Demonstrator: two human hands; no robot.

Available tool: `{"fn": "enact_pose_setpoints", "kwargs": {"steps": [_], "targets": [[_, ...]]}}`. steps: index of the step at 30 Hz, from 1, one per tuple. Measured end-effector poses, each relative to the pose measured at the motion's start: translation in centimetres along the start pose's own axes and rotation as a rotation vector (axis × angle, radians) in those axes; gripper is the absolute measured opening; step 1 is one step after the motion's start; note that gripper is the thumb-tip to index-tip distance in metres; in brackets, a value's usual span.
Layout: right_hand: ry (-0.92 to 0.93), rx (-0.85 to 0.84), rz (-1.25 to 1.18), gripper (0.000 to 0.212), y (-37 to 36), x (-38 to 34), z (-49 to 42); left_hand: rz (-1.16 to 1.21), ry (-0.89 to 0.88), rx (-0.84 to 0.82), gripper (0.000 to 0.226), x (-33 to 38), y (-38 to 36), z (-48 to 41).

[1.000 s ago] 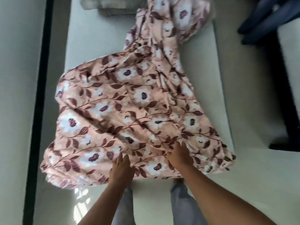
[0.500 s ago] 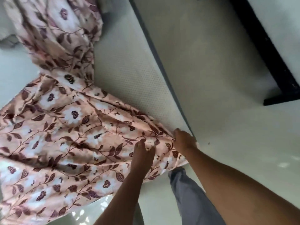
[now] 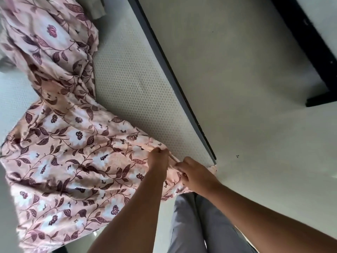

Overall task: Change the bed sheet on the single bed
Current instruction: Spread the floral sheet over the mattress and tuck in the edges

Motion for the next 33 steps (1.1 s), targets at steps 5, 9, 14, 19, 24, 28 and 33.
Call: {"fn": "enact_pose_setpoints", "kwargs": {"steps": [5, 9, 14, 19, 24, 28, 33], "targets": [[-0.257, 0.089, -0.112, 0.056, 3.2, 2.1, -0.8, 0.469, 0.133, 0.003, 0.026, 2.8, 0.0, -1.6], [-0.387, 0.249, -0.037, 0.038, 6.6, 4.9, -2.5, 0.73, 0.151, -0.147, 0.043, 7.3, -0.6, -4.5], [-0.649, 0.273, 0.133, 0.017, 11.6, 9.9, -3.6, 0.498, -0.098, -0.227, 0.019, 15.3, -1.8, -6.0], [-0.959, 0.451, 0.107, 0.02, 17.2, 15.1, -2.7, 0.145, -0.427, -0.264, 0.043, 24.4, -6.0, -4.9], [-1.006, 0.28, -0.129, 0.037, 18.6, 17.4, -3.8, 0.111, -0.545, -0.318, 0.039, 30.9, -10.6, -4.2], [-0.917, 0.071, -0.122, 0.035, 15.7, 16.7, -4.4, -0.037, -0.591, -0.289, 0.043, 31.2, -11.6, -5.4], [-0.873, 0.224, -0.388, 0.016, 11.6, 16.8, -2.8, -0.587, -0.796, -0.255, 0.029, 24.1, -12.9, -3.9]]}}
Point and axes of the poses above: each hand's wrist, its own z-axis away from the middle knuckle, its own y-axis out of the back of the hand, x = y × z, the point moved 6 cm from there along -z, towards the middle knuckle, and after that the axes turned 4 degrees about -z, right-handed, at the moved point
